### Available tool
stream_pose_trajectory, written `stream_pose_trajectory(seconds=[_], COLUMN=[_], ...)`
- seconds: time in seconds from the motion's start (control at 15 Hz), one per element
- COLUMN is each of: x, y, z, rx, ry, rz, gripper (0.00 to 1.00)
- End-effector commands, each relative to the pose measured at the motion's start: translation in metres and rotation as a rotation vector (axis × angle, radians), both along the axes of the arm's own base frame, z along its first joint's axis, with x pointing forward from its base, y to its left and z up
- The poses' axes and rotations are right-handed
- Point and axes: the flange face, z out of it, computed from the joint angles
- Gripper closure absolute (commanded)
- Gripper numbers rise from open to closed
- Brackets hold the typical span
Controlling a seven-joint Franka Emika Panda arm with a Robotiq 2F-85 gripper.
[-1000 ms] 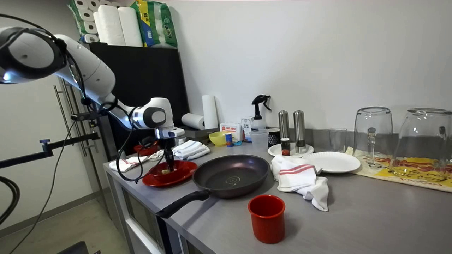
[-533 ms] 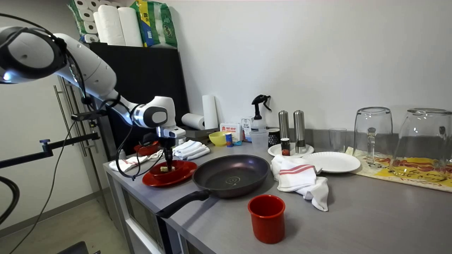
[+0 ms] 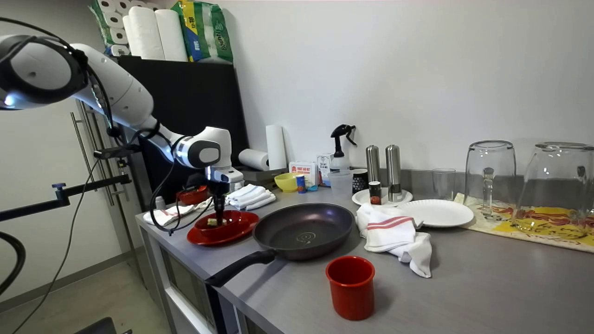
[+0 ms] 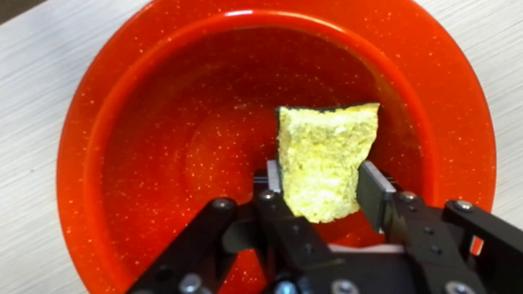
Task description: Use the sponge to wipe the red bowl
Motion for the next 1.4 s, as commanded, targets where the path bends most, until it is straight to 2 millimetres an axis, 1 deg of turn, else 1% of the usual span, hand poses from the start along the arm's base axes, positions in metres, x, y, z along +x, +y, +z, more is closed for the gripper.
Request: stream_pose_trajectory(seconds=[0.0, 0.13, 0.4, 0.73, 1.07, 1.33], x=[0.003, 0.005, 0.008, 0.009, 0.011, 0.011], y=[-0.003, -0.010, -0.023, -0.025, -0.028, -0.027], z=[0.000, -0.005, -0.015, -0.015, -0.016, -0.014], rx=[-0.013, -0.043, -0.063, -0.077, -0.187, -0.226], ry=[-0.013, -0.045, -0.048, -0.071, -0.215, -0.266], rz=[-0.026, -0.031, -0.072, -0.088, -0.052, -0.053], gripper=[0.77, 0.77, 0.77, 0.77, 0.77, 0.77])
